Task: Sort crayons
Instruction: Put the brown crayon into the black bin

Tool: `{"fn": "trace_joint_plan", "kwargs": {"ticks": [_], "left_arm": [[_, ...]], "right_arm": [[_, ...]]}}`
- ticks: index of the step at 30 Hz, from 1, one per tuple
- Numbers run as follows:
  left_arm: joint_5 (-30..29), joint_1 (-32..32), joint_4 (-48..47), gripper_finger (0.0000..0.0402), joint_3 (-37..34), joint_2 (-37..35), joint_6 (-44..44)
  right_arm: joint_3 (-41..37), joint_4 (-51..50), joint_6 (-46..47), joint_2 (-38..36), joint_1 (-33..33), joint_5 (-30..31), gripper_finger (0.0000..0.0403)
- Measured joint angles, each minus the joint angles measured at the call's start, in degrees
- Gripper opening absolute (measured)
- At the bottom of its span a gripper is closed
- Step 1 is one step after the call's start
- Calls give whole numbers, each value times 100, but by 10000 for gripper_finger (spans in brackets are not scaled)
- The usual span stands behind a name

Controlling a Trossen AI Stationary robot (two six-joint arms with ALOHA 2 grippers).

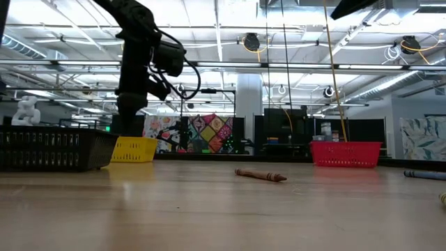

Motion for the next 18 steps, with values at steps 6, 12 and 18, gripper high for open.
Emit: {"fn": "trace_joint_plan", "kwargs": {"ticks": [6, 12, 18], "left_arm": [[8, -209, -255, 75, 0, -2, -41], [41, -454, -746, 75, 0, -4, -429], [42, -920, -1106, 75, 0, -175, -782]], "right_arm": [[-1, 0, 225, 0, -356, 737, 135], [-1, 15, -192, 0, -663, 728, 135], [-1, 48, -521, 2, -806, 512, 135]]}}
